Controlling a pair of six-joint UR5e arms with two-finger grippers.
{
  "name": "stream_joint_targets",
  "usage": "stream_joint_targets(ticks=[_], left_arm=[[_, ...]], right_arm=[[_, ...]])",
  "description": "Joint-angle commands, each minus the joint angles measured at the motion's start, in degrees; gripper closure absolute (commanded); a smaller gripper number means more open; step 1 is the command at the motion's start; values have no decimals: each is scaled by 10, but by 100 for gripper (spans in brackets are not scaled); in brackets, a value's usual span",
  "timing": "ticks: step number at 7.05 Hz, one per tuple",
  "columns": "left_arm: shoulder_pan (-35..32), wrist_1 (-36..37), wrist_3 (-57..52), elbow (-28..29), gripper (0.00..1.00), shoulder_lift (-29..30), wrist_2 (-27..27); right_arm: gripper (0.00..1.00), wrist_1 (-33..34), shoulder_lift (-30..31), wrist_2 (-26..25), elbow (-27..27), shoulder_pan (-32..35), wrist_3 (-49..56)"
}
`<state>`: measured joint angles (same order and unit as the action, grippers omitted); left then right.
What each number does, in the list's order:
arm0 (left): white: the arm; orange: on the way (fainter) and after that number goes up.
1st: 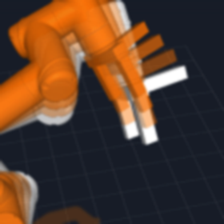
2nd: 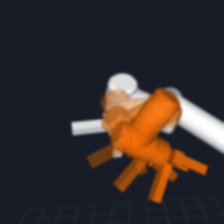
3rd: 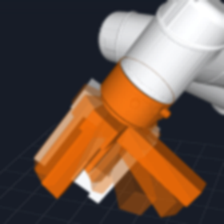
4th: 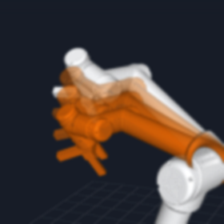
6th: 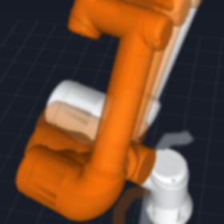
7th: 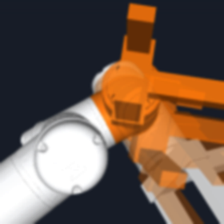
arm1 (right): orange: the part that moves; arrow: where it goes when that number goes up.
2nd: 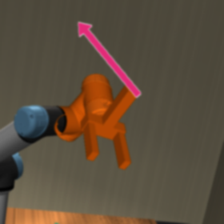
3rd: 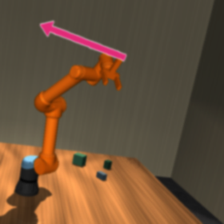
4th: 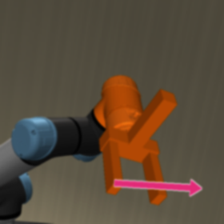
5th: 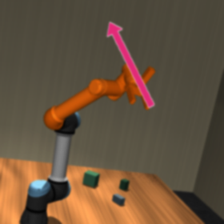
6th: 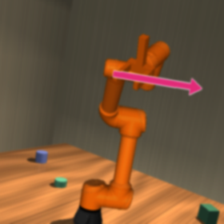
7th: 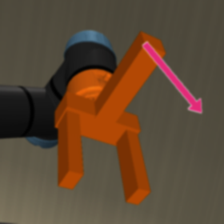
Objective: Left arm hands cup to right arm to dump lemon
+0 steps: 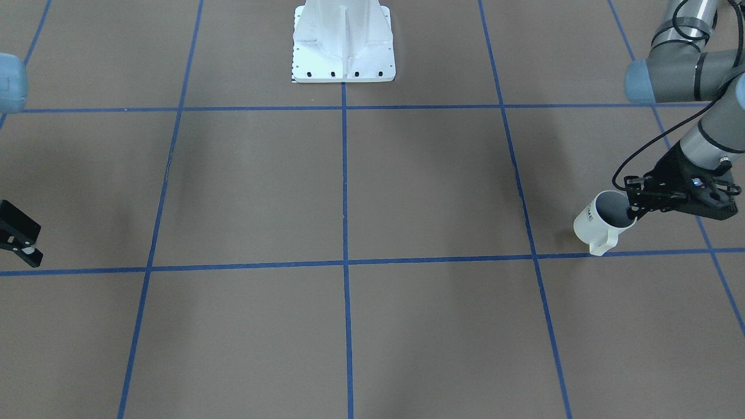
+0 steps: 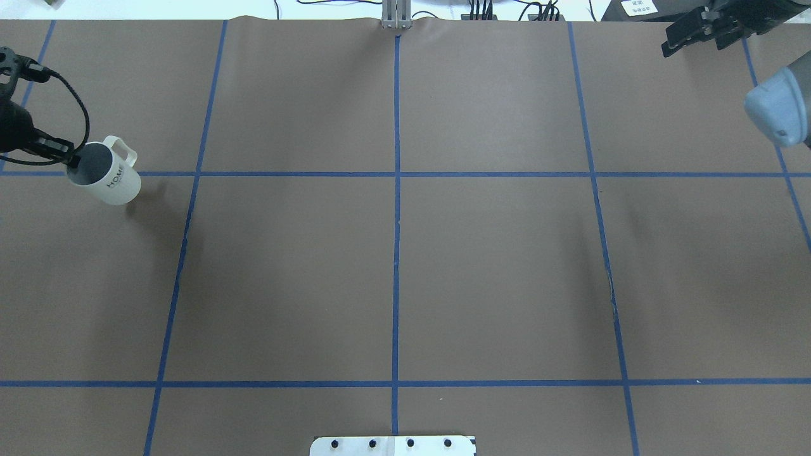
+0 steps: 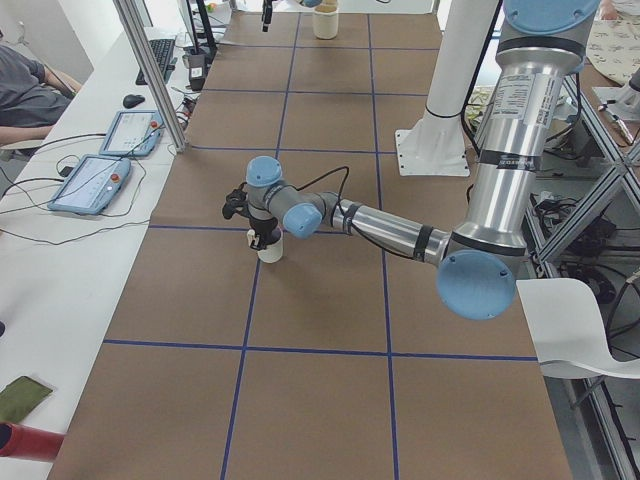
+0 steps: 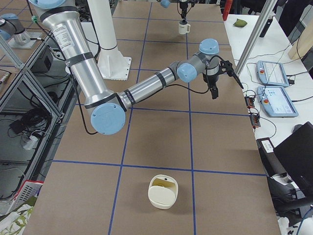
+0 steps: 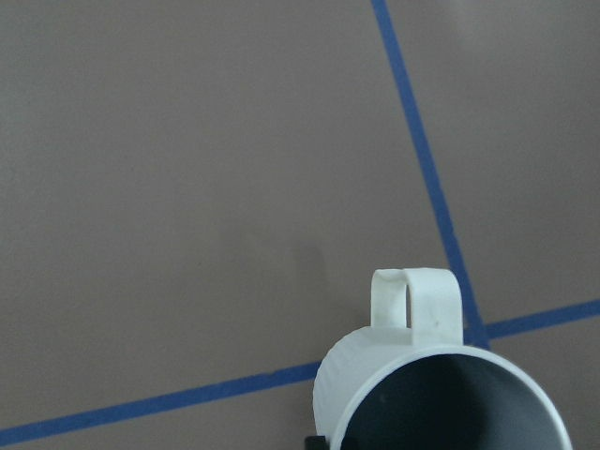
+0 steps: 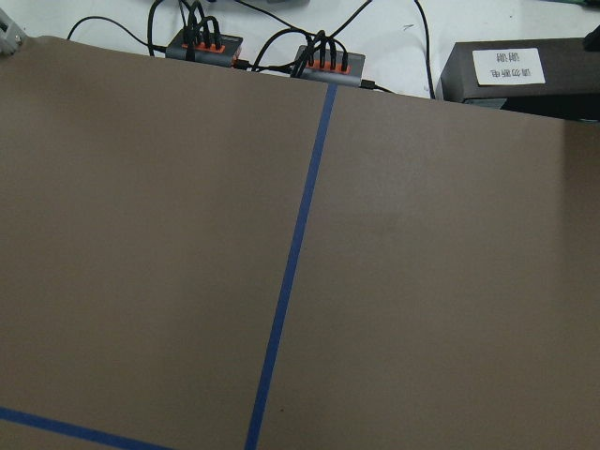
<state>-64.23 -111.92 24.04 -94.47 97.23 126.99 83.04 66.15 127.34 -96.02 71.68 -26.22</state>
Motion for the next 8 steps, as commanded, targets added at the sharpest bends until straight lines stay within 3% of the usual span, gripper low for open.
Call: stream_joint_targets(ticks=[1,3,4,5,6,8], left_arm=[[-11,-1,-57,1,100,-42,13],[-7,-1,-57,6,100,-46,13],[-6,-2,-57,8,88,-46,12],[-6,-1,-57,9,48,-47,12],[-7,-4,-58,6,0,-47,8],[-17,1,-61,-4,0,-45,11]], right_arm=[[0,61,8,45,0,28,100],[0,63,21,52,-1,29,120],[0,64,25,45,0,29,135],[0,67,25,48,7,35,156],[0,66,28,52,10,39,156],[0,59,48,58,9,39,155]])
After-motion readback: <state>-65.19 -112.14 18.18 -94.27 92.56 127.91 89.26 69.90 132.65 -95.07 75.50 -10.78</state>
